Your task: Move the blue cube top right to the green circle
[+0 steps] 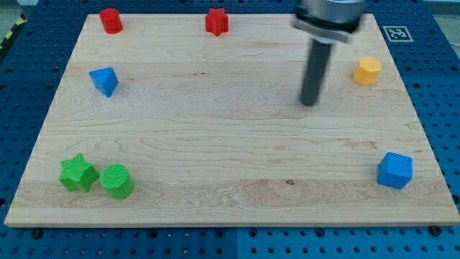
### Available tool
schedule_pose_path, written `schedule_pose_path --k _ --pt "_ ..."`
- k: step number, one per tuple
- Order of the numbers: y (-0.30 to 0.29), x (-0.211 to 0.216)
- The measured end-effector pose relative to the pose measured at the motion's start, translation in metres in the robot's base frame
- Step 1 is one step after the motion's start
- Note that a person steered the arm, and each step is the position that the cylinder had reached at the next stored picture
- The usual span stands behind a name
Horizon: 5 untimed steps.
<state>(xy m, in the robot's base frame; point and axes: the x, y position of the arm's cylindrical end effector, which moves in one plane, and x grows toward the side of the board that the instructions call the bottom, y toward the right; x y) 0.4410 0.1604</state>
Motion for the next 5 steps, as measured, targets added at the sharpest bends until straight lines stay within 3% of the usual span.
schedule_pose_path --k 1,2,4,5 --pt "0.055 0.044" --pt "0.066 0.051" --pt "0.184 0.101" --pt "0.184 0.116"
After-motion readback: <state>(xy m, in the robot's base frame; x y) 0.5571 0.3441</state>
